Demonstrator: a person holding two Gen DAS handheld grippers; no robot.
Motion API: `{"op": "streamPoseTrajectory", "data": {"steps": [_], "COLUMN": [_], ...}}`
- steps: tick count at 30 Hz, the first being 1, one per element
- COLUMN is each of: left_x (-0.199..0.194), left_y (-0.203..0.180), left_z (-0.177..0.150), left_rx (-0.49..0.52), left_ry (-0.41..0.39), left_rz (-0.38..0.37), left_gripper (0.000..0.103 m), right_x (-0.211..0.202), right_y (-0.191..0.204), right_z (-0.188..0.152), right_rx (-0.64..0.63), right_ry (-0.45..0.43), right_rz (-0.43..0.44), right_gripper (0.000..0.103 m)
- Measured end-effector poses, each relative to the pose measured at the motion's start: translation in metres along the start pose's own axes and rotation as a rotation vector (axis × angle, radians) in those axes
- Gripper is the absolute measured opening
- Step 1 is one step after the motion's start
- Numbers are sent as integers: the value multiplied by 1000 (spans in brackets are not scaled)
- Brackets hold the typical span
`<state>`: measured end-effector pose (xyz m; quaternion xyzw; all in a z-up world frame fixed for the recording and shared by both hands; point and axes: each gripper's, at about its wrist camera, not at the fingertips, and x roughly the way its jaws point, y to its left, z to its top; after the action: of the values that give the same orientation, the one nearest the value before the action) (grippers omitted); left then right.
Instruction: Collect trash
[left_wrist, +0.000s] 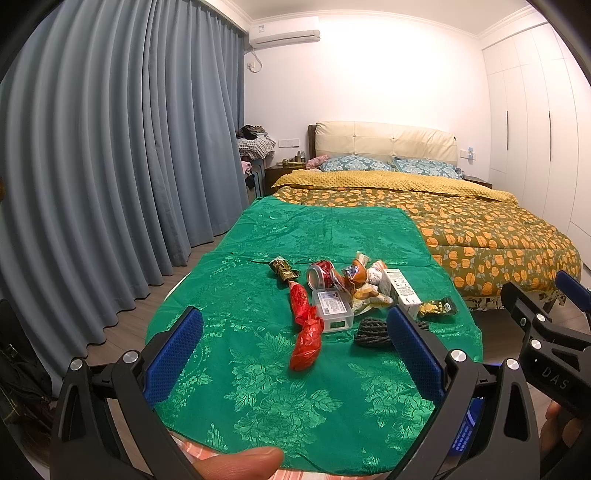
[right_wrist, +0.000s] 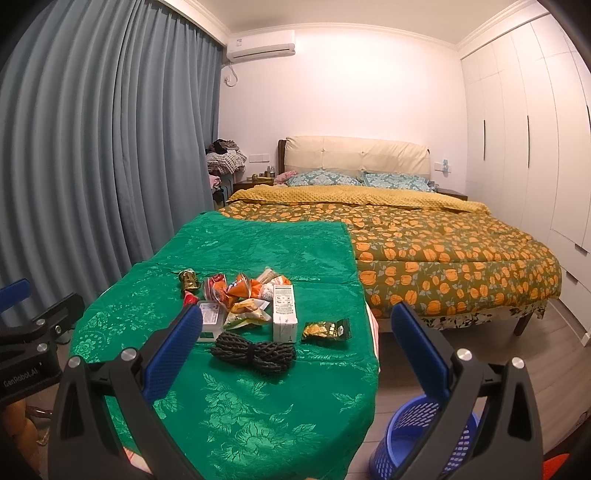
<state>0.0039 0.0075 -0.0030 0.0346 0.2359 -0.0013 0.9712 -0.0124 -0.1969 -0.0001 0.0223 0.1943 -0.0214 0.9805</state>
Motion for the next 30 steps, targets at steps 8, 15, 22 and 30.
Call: {"op": "streamPoseTrajectory", "data": {"steps": [8,15,22,30], "left_x": [0,-2,-2,-3], "left_y": [1,-2,-7,-18], "left_z": [2,3,1,-4], "left_rx": [1,-5,9,76], "left_ry": [1,-22,-32,-43], "left_rz": [2,20,24,31], "left_gripper": [99,99,99,99], "right_x": [0,-1,-1,-1], "right_y": [-4,-4,-6,-7], "right_z": [-2,-2,-2,-2], "right_rx": [5,4,10,12], "right_ry": [2,3,4,3], "right_rz": [1,3,-1,-2], "right_gripper": [99,99,99,99]}}
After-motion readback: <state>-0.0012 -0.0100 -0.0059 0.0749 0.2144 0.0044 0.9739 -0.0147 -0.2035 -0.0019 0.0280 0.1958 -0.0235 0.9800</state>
